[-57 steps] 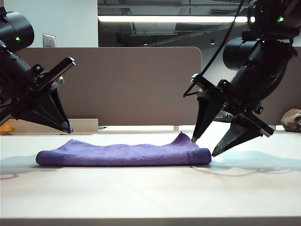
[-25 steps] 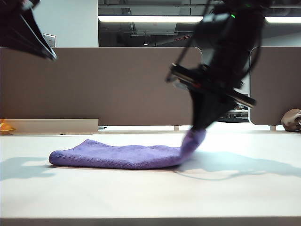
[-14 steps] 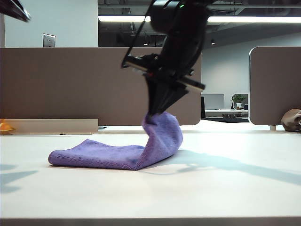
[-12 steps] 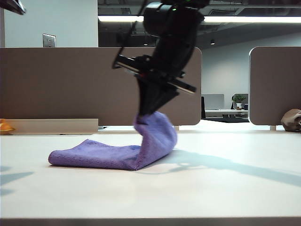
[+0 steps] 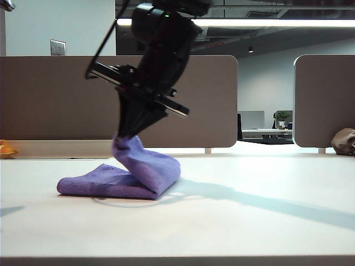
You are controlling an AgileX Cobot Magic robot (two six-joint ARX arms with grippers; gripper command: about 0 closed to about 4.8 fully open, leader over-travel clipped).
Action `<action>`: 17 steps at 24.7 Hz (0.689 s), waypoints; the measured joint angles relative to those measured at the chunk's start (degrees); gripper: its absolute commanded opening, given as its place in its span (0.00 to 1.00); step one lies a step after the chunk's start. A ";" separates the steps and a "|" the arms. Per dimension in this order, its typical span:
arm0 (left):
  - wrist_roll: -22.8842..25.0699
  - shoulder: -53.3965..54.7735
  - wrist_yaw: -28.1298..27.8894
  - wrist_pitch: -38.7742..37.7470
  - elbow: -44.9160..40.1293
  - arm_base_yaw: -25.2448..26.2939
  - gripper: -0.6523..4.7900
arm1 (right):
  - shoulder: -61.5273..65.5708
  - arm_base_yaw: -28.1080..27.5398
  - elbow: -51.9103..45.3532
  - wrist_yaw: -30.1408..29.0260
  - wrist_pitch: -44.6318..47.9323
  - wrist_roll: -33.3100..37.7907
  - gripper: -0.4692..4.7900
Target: Fold the bottom of the cloth upward, then fold it vertically to form a square shape.
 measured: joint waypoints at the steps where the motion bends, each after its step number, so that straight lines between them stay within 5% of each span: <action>1: 0.00 -0.28 0.00 -0.28 0.00 0.00 0.11 | 0.46 0.31 0.90 -0.24 0.17 0.24 0.08; 12: -0.02 -2.78 -0.07 -2.62 0.00 0.00 0.11 | 4.24 1.86 3.89 -4.44 1.57 1.95 0.09; 17: -0.02 -2.86 -0.07 -3.28 0.00 0.00 0.11 | 4.57 2.49 3.87 -7.74 4.26 2.08 0.45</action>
